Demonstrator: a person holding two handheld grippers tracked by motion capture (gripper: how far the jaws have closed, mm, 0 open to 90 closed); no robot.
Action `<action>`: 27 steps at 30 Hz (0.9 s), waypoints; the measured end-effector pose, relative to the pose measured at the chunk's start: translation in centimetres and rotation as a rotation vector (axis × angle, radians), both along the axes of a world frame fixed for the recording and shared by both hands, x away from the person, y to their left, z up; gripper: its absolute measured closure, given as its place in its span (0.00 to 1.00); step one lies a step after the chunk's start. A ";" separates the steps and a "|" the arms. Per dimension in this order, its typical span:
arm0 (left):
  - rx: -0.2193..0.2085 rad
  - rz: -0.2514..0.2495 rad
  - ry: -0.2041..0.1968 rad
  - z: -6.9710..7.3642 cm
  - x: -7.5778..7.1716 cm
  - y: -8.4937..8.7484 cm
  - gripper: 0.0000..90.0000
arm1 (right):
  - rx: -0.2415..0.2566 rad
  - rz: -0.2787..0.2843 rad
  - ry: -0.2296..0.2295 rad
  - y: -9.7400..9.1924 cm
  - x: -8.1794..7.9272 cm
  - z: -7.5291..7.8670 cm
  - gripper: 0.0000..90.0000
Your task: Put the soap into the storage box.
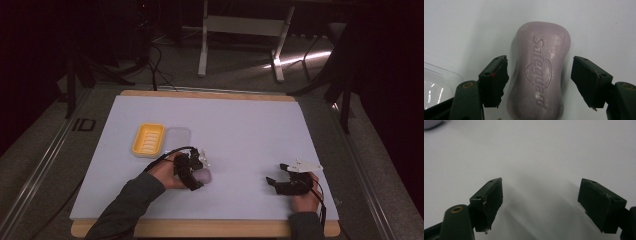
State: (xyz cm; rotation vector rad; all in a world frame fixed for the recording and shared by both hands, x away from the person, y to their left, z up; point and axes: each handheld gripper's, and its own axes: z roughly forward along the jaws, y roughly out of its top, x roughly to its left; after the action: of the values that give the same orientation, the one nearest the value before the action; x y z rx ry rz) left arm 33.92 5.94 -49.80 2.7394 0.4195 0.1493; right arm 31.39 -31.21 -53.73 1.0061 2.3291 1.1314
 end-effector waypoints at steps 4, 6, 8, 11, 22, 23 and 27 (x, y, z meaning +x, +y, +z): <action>0.021 -0.007 0.011 -0.2 0.2 -0.2 0.34 | 0.000 -0.001 0.002 0.0 0.0 0.0 0.22; 0.033 -0.010 0.020 -0.3 0.3 -0.3 0.34 | 0.000 -0.001 0.004 0.0 0.0 0.0 0.22; 0.045 -0.010 0.022 -0.5 0.3 -0.4 0.34 | -0.001 0.000 0.004 0.0 0.0 0.0 0.22; 0.060 -0.002 0.023 -0.7 0.3 -0.6 0.35 | -0.003 -0.001 0.006 0.0 0.0 0.0 0.22; 0.056 0.000 0.068 -0.5 0.9 -0.7 0.50 | -0.011 0.000 0.012 0.1 0.1 0.0 0.22; 0.062 -0.002 0.070 -0.5 1.0 -0.7 0.52 | -0.014 0.000 0.015 0.1 0.1 0.0 0.22; 0.096 -0.009 0.084 -0.3 1.3 -1.1 0.53 | -0.018 0.002 0.015 0.2 0.1 -0.1 0.22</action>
State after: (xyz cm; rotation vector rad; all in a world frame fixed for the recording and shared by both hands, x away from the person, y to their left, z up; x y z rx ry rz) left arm 35.17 4.87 -50.13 2.8497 0.4334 0.0539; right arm 31.52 -31.03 -53.80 1.0099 2.3478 1.1058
